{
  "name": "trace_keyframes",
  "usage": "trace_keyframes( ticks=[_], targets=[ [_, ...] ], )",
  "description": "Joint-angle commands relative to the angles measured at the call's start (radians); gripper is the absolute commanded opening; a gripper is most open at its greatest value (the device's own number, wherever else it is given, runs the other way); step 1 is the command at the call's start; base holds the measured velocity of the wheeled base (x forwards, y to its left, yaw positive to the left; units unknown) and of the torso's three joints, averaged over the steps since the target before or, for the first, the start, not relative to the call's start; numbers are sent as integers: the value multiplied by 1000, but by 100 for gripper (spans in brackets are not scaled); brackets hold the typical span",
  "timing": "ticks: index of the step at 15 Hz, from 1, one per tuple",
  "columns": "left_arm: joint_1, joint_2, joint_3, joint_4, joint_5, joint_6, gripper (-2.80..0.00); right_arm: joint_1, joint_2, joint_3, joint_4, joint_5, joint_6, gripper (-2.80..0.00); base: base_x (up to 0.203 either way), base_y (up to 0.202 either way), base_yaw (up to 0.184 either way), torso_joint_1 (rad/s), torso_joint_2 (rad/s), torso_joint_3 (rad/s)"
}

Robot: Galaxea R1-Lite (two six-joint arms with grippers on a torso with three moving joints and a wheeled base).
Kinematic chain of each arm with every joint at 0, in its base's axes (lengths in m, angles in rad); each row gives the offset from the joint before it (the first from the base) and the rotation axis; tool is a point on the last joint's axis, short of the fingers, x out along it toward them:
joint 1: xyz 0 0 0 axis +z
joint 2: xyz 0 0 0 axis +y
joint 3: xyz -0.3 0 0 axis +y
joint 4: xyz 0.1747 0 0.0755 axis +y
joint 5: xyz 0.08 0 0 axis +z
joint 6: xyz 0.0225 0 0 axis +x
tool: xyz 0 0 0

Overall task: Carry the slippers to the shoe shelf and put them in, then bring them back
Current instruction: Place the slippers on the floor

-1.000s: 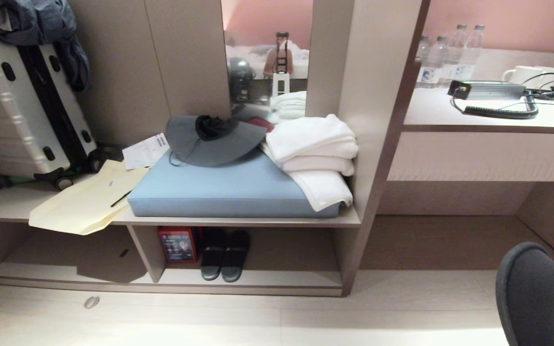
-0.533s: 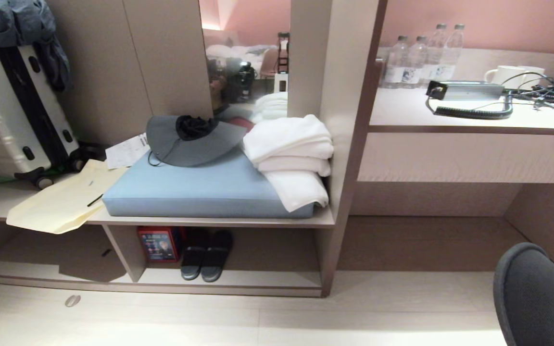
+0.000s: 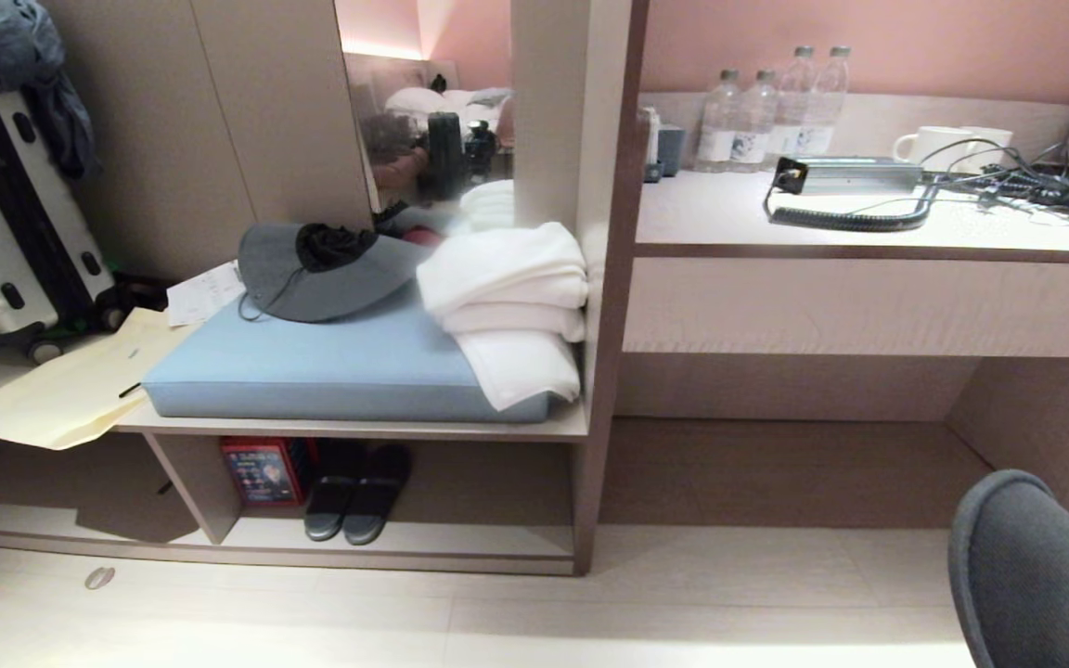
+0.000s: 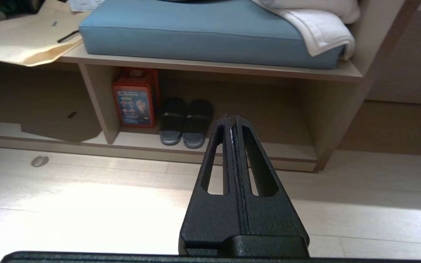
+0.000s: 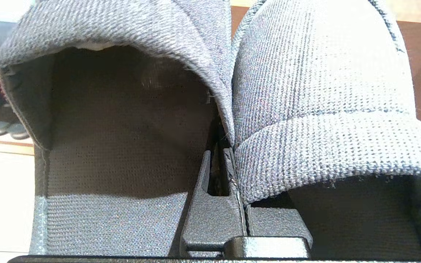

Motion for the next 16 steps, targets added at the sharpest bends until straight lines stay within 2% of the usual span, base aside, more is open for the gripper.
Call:
trace_keyframes(
  ticks=[1, 6, 16],
  targets=[
    [0, 1, 0, 0, 0, -1, -280, 0, 1, 0, 0, 0, -1, -280, 0, -196, 3, 2, 2, 4],
    [0, 1, 0, 0, 0, 4, -280, 0, 1, 0, 0, 0, 1, -280, 0, -156, 3, 3, 3, 4],
    [0, 1, 0, 0, 0, 4, -280, 0, 1, 0, 0, 0, 1, -280, 0, 0, 0, 0, 0, 0]
  ],
)
